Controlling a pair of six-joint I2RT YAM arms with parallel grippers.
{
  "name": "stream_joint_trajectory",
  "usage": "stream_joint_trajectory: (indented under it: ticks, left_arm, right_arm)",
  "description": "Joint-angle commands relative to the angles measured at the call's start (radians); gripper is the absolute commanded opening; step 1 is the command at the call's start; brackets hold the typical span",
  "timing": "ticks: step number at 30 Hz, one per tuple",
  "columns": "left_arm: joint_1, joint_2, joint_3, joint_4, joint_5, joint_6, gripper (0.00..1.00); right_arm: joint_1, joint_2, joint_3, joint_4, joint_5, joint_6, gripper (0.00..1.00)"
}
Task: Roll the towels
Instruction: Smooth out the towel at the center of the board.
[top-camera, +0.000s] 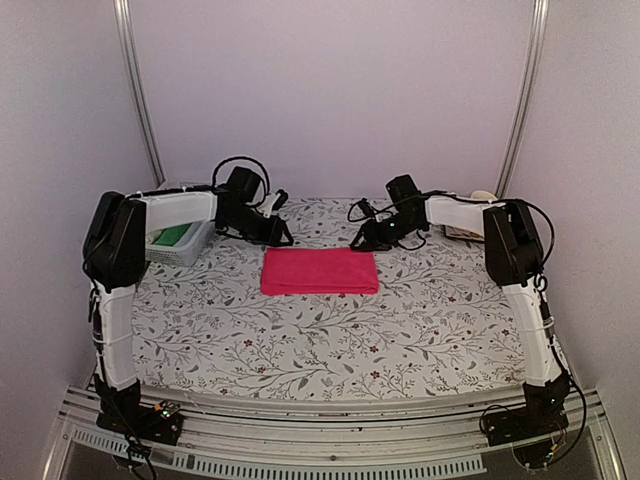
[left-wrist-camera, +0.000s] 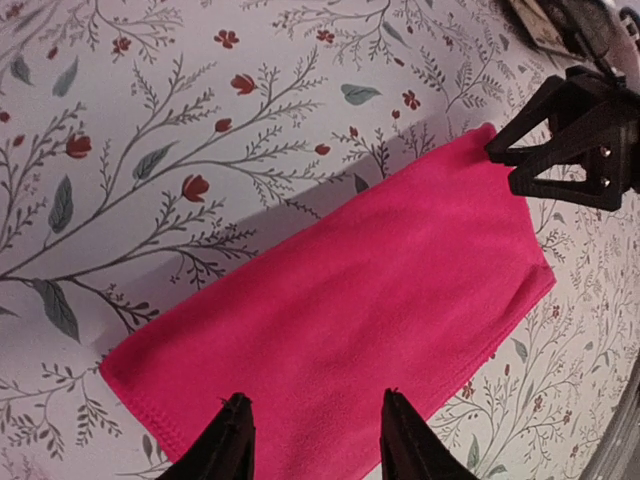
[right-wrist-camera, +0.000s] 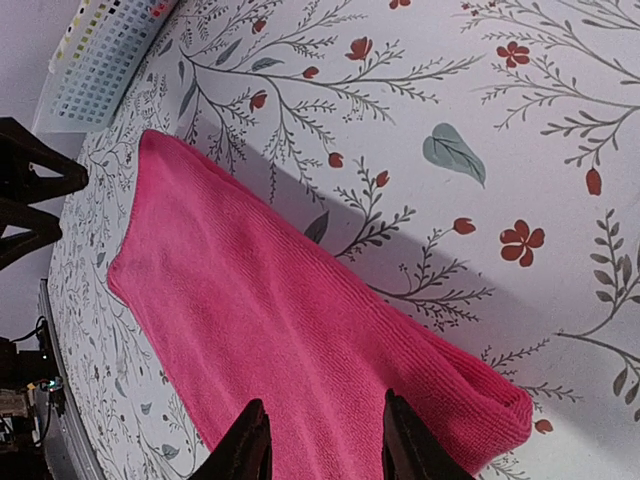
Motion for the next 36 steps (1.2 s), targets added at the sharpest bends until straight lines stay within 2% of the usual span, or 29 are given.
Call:
stream_joint_trajectory:
  ticks: [1, 12, 18, 21, 25, 27, 29, 34, 35, 36]
  left_arm:
    - [-0.013, -0.064, -0.100, 0.020, 0.031, -0.106, 0.43]
    - [-0.015, -0.101, -0.323, 0.036, -0.013, -0.167, 0.35]
    - [-0.015, -0.101, -0.367, -0.009, -0.051, -0.159, 0.33]
    - [-0.015, -0.093, -0.378, -0.034, -0.083, -0.137, 0.29]
    - [-0.016, -0.070, -0.350, -0.043, -0.136, -0.099, 0.30]
    - [-0.016, -0.055, -0.293, -0.052, -0.166, -0.077, 0.35]
    - [-0.019, -0.044, -0.212, -0.067, -0.198, -0.044, 0.46]
    - [-0.031, -0.064, -0.022, -0.116, -0.259, -0.003, 0.82]
    - [-0.039, -0.083, -0.016, -0.123, -0.259, -0.002, 0.94]
    - [-0.048, -0.106, -0.020, -0.126, -0.252, -0.002, 0.96]
  right_arm:
    - [0.004, 0.027, -0.002, 0.088, -0.032, 0.049, 0.39]
    - [0.003, 0.096, 0.003, 0.096, 0.026, 0.071, 0.39]
    - [-0.021, 0.108, -0.005, 0.054, 0.108, 0.089, 0.38]
    - [-0.036, 0.107, -0.010, 0.052, 0.118, 0.100, 0.38]
    - [-0.037, 0.101, -0.001, 0.059, 0.061, 0.084, 0.38]
    - [-0.037, 0.094, 0.018, 0.050, 0.007, 0.071, 0.38]
    - [-0.037, 0.071, 0.028, 0.037, -0.035, 0.049, 0.38]
    - [-0.040, -0.033, 0.035, 0.035, -0.038, 0.003, 0.40]
    - [-0.043, -0.049, 0.038, 0.040, -0.032, -0.003, 0.40]
    - [-0.044, -0.060, 0.039, 0.047, -0.020, -0.004, 0.42]
